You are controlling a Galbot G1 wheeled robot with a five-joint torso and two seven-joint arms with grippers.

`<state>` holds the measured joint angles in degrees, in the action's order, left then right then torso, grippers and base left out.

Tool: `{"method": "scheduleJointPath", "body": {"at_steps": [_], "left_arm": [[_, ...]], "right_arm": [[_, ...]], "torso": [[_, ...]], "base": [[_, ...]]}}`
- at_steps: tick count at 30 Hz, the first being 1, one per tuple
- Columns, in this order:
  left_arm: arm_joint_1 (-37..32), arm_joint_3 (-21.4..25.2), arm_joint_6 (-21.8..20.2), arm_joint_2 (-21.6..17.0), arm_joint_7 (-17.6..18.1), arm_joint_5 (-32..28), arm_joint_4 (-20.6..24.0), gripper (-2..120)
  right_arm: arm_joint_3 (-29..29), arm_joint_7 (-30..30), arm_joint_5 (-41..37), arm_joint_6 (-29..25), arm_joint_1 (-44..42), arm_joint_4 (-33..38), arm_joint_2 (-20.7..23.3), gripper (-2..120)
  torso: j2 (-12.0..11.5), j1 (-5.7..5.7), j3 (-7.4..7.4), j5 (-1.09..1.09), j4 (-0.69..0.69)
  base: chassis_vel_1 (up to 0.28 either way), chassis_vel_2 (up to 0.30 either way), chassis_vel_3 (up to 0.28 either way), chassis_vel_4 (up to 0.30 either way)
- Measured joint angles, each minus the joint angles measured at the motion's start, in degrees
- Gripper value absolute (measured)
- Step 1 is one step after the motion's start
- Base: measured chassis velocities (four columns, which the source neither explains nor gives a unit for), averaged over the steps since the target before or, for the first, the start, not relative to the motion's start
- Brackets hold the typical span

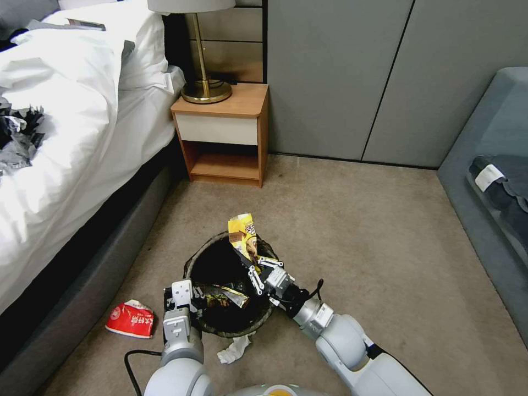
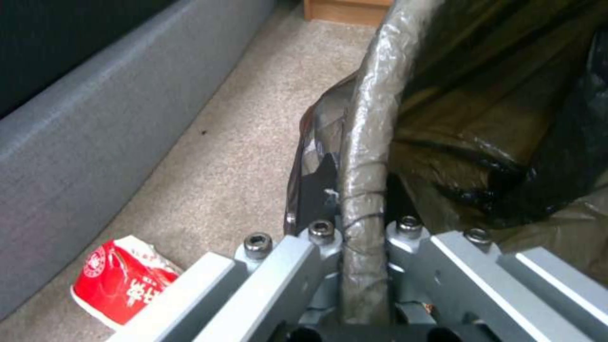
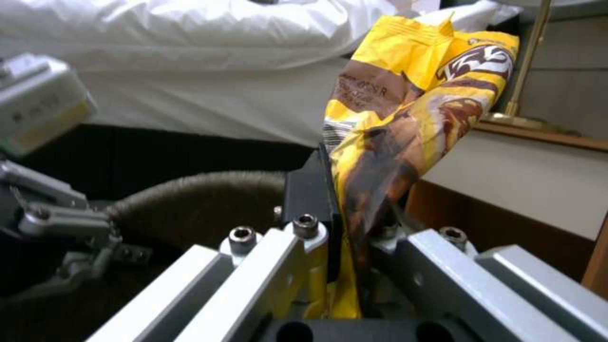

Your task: Pick up the trash bin, then pick up the garbage from the floor and place it into the trash bin.

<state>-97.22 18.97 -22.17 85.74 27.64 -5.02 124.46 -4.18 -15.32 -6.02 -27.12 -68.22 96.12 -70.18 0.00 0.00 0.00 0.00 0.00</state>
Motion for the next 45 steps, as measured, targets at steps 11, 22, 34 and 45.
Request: {"method": "scheduleJointPath", "body": {"at_steps": [11,22,34,45], "left_arm": [[-0.07,-0.12,0.12,0.29,0.00,0.24,0.37,0],[0.16,-0.08,0.13,0.30,0.00,0.22,0.52,0],[0.31,-0.12,0.12,0.37,-0.02,0.34,0.46,0],[0.64,1.39,0.14,-0.10,-0.06,0.01,-0.59,0]], "right_arm": [[-1.19,1.09,2.56,2.04,0.59,-4.84,-0.96,26],[-1.83,0.97,3.50,1.83,-0.98,-4.72,-0.70,67],[0.10,0.29,4.11,0.75,-3.02,-1.13,0.22,100],[9.81,11.71,6.85,0.63,-10.01,19.00,-0.08,100]], "torso": [[0.00,0.00,0.00,0.00,0.01],[0.00,0.00,0.00,0.00,0.00],[0.00,0.00,0.00,0.01,0.00],[0.00,0.00,0.00,0.00,0.00]], "base": [[0.000,0.000,0.000,0.000],[0.000,0.000,0.000,0.000],[0.000,0.000,0.000,0.000],[0.000,0.000,0.000,0.000]]}}
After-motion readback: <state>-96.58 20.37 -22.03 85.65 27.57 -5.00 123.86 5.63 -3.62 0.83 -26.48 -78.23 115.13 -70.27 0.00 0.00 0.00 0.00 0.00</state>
